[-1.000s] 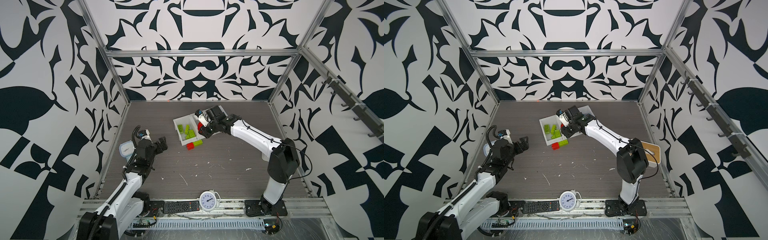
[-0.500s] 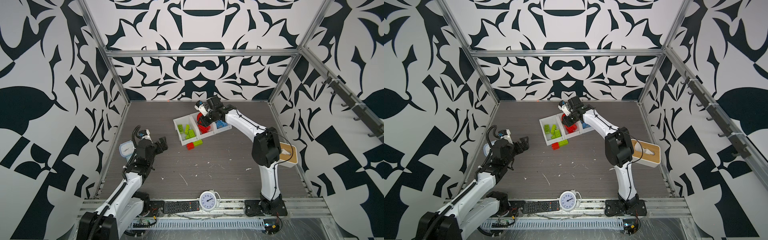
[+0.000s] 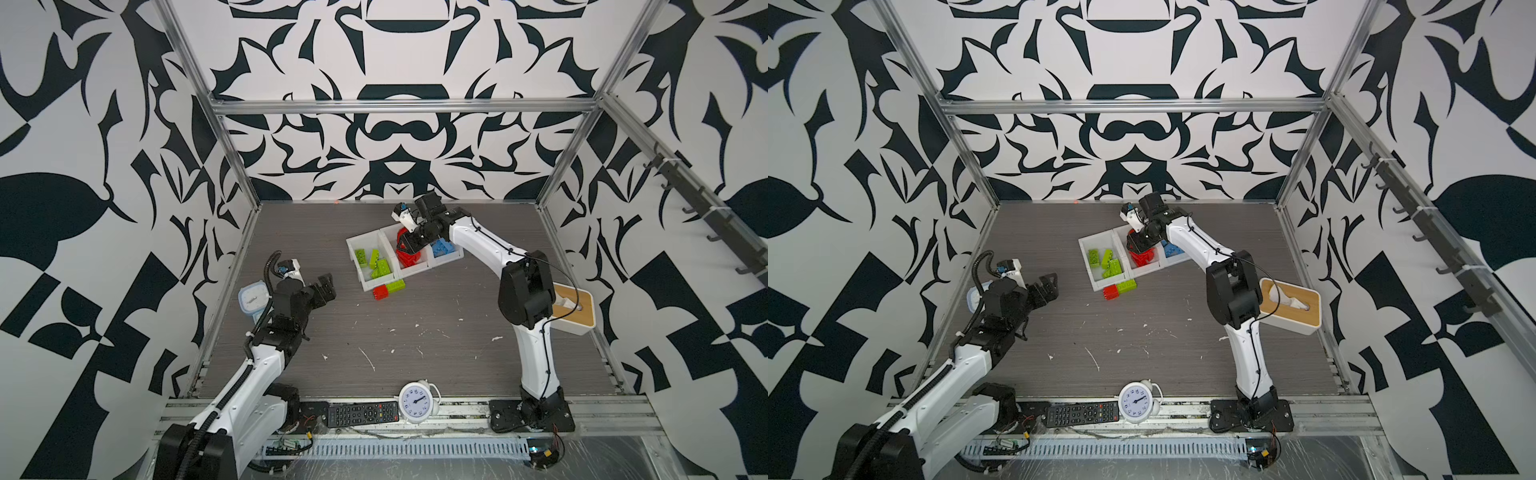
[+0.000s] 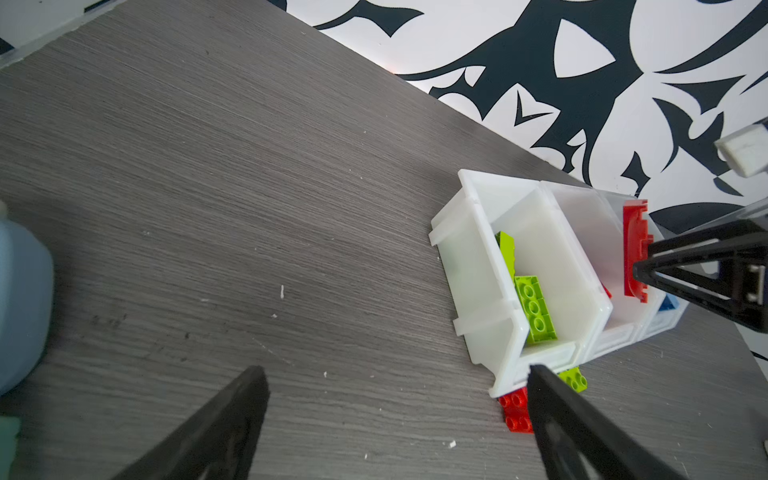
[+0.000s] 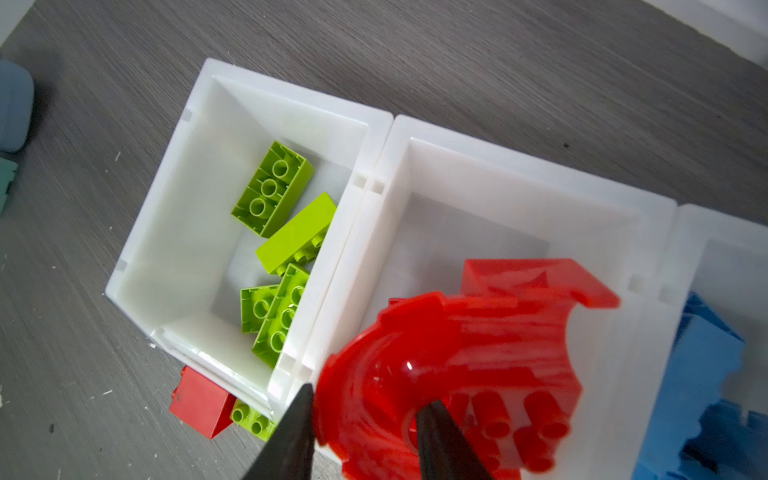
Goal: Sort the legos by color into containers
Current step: 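Carry the red curved piece into the middle compartment and release, then move the right gripper down to the red square brick beside the bin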
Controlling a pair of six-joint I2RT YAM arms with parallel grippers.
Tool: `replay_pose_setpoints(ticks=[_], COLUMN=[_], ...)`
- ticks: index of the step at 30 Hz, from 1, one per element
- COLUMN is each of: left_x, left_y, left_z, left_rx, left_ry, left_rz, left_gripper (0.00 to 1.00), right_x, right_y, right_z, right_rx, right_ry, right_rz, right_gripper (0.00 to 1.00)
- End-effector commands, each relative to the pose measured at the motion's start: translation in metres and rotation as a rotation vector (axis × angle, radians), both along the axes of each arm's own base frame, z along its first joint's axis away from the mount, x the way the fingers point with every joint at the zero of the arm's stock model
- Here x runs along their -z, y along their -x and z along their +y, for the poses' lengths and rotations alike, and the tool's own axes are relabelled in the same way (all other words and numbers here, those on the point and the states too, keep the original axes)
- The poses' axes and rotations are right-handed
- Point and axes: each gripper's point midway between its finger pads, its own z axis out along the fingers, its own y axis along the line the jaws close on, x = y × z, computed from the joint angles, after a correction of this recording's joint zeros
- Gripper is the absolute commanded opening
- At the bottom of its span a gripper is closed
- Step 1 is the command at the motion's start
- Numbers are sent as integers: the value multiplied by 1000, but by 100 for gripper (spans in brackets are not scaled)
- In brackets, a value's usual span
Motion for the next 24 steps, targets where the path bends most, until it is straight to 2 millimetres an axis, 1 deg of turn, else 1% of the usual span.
replay_pose_setpoints(ticks=[1, 3, 7, 10, 11, 14, 16, 18, 21, 24], left_x=[-10, -10, -10, -11, -11, -11, -12, -12, -10, -9], left_y=[-4, -4, -3, -3, -3, -3, -3, -3, -3, -4], left_z=[0, 0, 0, 0, 0, 0, 0, 0, -1, -2], left_rx=[1, -2, -1, -1, 0, -1, 0, 0, 4, 6], left_ry=[8, 7, 7, 9, 10, 10, 11, 12, 15, 16], left_rz=[-23, -25, -26, -28, -28, -29, -30, -29, -26, -22], left_gripper=[100, 100, 100, 100, 100, 100, 100, 100, 100, 100], right_x=[-31, -35, -45, -50, -52, -54, -53, -53, -47, -35], right_y=[-6, -5, 0, 8, 12, 35, 51, 66, 83, 94], right_z=[2, 1, -1, -7, -9, -12, -13, -16, -22, -25], right_rx=[5, 10, 31, 68, 81, 124, 150, 186, 239, 287], right_ry=[-30, -34, -53, -72, -81, -87, -77, -80, -84, -116], right_rz=[-59, -60, -67, -66, -65, -92, -133, -162, -180, -156], right_gripper=[53, 56, 58, 59, 59, 59, 62, 63, 64, 65])
